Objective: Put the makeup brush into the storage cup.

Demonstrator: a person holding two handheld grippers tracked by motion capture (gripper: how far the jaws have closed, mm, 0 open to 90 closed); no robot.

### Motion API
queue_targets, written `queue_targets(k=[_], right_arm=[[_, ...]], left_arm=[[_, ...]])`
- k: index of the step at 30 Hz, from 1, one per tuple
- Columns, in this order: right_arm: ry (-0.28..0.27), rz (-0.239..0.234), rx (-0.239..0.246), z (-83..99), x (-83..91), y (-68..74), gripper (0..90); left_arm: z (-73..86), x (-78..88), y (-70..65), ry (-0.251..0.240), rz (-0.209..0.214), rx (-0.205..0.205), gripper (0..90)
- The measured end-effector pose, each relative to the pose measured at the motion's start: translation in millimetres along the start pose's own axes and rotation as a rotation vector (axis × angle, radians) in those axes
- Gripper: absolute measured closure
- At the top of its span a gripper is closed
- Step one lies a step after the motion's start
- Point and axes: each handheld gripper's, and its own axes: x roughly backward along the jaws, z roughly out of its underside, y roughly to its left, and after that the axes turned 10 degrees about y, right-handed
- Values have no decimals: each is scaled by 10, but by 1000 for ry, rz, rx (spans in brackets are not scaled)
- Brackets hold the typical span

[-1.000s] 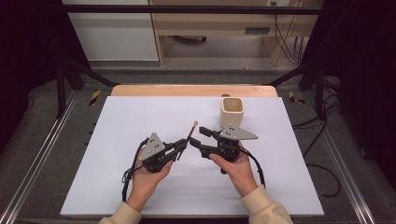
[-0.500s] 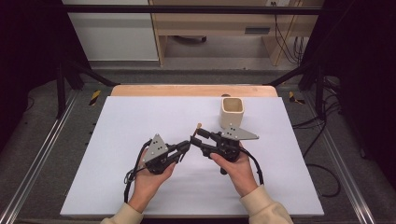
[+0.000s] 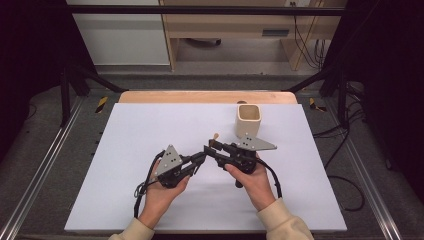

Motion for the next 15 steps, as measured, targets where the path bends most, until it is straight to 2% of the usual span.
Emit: queue_targets(k=[4, 6, 7, 8, 10, 15], right_arm=[[-8, -18, -2, 0, 6, 7, 769], [-18, -26, 3, -2, 12, 11, 822], [-24, -35, 3, -5, 12, 18, 833], [-25, -33, 16, -6, 14, 24, 837], [-31, -50, 12, -8, 23, 19, 838], [-25, -11, 35, -18, 55, -6, 838]], left_arm=[[-5, -7, -16, -2, 3, -3, 831], [-9, -12, -32, -2, 1, -19, 833], [-13, -11, -41, -2, 1, -29, 862], [-17, -13, -48, -7, 0, -30, 845], [-24, -20, -51, -9, -7, -23, 767], [-16, -18, -20, 0, -4, -6, 740]])
